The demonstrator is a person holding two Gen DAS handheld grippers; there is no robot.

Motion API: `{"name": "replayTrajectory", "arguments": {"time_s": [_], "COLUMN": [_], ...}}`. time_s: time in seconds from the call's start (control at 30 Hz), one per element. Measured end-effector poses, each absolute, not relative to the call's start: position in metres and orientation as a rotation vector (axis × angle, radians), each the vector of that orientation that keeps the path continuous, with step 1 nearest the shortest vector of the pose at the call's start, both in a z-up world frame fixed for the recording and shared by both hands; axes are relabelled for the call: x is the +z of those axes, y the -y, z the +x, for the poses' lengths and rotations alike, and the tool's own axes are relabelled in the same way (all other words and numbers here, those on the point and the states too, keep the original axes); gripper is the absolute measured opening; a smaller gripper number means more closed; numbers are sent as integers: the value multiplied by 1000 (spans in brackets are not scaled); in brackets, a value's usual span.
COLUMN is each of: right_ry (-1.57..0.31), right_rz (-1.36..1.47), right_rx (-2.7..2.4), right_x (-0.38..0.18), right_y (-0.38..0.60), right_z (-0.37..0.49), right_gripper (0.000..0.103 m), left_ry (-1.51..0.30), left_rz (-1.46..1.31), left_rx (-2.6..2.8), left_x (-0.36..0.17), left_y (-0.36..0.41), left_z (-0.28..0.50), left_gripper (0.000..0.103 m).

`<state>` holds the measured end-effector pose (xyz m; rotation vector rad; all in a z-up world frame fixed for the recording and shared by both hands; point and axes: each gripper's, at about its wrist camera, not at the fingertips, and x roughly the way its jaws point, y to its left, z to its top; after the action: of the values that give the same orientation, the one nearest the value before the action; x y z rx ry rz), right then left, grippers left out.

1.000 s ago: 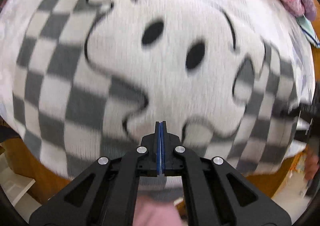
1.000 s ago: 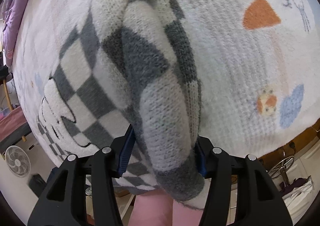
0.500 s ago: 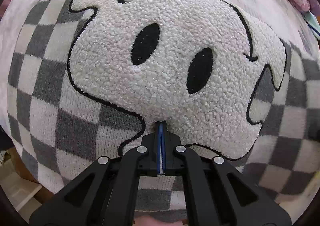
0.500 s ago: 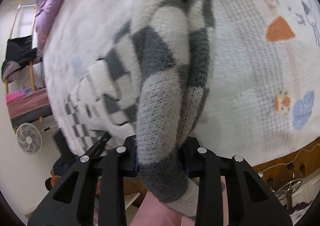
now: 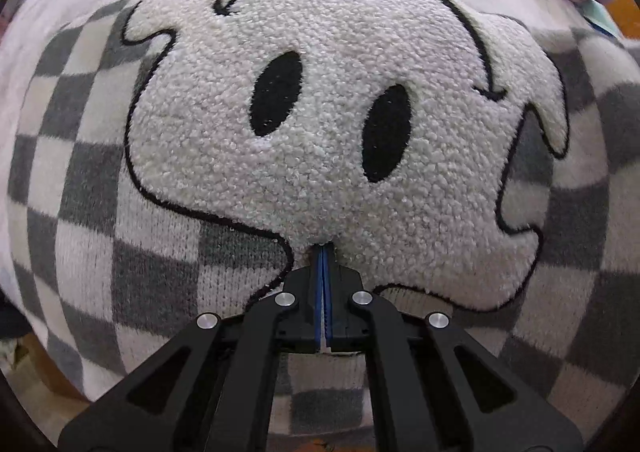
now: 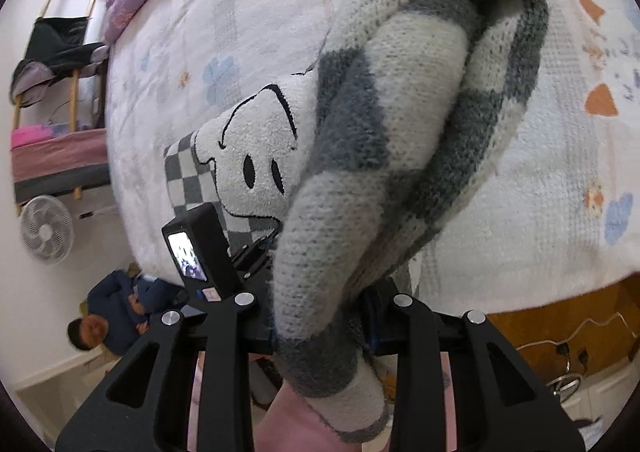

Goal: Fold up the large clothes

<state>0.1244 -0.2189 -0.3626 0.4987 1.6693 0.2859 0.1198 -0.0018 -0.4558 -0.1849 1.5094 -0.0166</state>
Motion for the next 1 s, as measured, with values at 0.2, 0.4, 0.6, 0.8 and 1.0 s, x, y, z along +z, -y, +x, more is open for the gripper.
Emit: {"name": "replayTrajectory", "arguments": {"time_s": [0.2,0.4,0.6,0.8,1.0], "right_ry": [-1652,-1661,-1684,-1754,-1823], "right_rz": [458,325,237,92,-15], "right_rx": [149,151,249,415,564], "right_x": [-330,-307,-316,-343,-370], "right_y": [175,96,3,-81,-145], "right_z": [120,125,132,136,144], "right_gripper": [28,28,27,27,27], "left_ry": [-1483,-1434,-1430,-1460,-1499], "left_rz": [-236,-218,-256,-379,-436], "left_rx": [-135,-199,-79,95,181], "left_x": [-408,-370,-361,-360,-361], "left_y": [-59,-129,-205,-290,-336], "left_z": [122,119,106,81,49], "left_gripper": [0,0,0,0,1]}}
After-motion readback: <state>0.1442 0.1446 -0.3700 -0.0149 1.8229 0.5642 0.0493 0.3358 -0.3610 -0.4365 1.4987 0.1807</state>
